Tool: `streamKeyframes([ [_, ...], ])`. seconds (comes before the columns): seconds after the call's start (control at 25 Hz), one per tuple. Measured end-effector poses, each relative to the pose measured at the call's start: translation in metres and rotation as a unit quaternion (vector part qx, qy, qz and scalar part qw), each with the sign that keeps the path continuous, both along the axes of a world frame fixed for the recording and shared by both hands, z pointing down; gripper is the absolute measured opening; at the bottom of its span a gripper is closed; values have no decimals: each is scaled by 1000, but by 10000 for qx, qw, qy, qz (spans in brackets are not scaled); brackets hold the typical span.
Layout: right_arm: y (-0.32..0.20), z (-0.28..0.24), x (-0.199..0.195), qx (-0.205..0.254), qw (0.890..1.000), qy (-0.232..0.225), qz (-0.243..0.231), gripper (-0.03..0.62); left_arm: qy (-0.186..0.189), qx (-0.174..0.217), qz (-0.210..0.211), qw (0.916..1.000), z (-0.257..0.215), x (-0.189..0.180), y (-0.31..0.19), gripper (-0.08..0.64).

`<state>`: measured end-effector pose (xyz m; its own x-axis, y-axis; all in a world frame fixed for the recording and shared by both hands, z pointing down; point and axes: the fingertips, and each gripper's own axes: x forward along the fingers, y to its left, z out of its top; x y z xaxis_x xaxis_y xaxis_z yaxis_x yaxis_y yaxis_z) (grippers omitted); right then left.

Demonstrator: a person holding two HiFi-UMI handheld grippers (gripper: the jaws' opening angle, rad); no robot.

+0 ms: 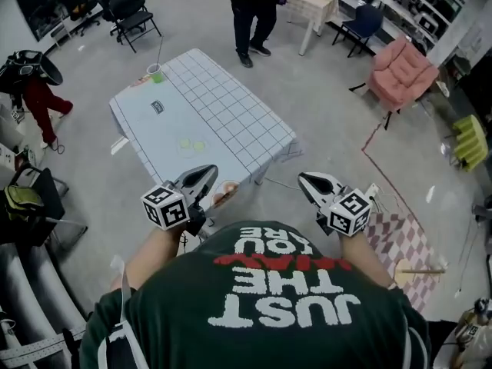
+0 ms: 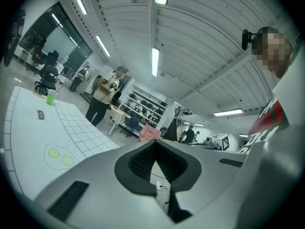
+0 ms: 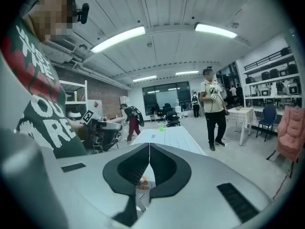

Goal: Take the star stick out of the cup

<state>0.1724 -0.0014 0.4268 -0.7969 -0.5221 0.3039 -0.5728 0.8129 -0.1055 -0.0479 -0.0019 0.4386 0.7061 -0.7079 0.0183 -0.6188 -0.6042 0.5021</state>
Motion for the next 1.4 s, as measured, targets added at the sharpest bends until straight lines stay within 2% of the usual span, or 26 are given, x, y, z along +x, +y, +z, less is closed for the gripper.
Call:
streamKeyframes([
  [0.28,-90,7,-45,-100,9961,-1,-875,32,-32,-92,-848,9963,5,-44,-49,0],
  [0.48,-181,23,-88,-188,9837,-6,-1788,32,-102,-71,-1682,9857,14,-74,-103,0],
  [0.6,-242,30,-109,-189,9722,3,-2334,32,-97,-21,-2186,9758,19,-86,-148,0],
  [0.76,-319,35,-143,-291,9473,13,-3192,32,-69,-132,-3042,9525,19,-104,-203,0],
  [0.84,-352,36,-165,-313,9349,-6,-3535,32,-185,-203,-3309,9433,17,-110,-223,0],
  [0.96,-383,39,-196,-347,9239,-97,-3808,32,-402,-322,-3500,9353,19,-118,-241,0],
  [1.08,-394,46,-227,-329,9189,-142,-3929,32,-592,-408,-3591,9305,26,-135,-247,0],
  [1.2,-394,55,-255,-308,9190,-92,-3929,32,-628,-426,-3611,9294,32,-162,-249,0],
  [1.4,-390,63,-298,-408,9263,12,-3745,32,-722,-352,-3494,9335,29,-220,-264,0],
])
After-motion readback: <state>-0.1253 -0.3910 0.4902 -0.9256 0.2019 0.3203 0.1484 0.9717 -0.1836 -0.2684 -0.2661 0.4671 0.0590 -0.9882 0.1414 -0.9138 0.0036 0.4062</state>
